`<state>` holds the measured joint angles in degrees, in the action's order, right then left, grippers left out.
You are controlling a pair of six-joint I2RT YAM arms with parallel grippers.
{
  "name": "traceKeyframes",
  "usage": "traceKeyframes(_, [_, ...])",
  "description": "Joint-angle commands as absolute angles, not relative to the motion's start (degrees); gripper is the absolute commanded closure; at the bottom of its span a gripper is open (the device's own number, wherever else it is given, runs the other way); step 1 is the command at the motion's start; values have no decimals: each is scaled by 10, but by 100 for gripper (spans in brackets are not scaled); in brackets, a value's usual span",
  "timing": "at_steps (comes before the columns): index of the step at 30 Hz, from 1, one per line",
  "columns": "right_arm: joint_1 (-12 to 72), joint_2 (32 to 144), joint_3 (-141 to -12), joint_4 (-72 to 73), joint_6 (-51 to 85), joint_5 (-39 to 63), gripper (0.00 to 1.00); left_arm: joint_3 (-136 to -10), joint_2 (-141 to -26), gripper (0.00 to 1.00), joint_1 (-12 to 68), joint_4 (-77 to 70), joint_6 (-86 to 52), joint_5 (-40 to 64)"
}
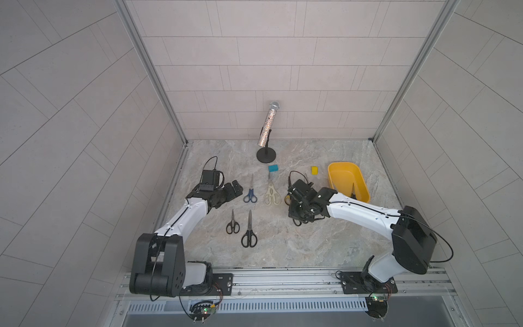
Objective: Take the scissors out of the storage box
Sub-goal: Place the scissors at the center of the board.
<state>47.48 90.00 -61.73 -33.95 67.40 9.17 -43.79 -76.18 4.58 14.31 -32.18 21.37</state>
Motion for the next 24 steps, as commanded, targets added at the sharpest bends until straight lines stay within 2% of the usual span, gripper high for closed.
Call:
traceKeyframes(1, [515,921,-612,-325,771,98,100,-429,-756,0,44,133,-326,213])
traceKeyframes(7, [588,945,-627,-294,874,74,100,-424,-738,0,44,132,-327,207])
traceKeyframes(14, [611,979,-619,-239,989,55,100,-423,-729,0,44,132,-326,206])
traceKeyframes(24, [619,1056,-678,-251,1017,58,100,-424,-722,0,39,133,-322,197])
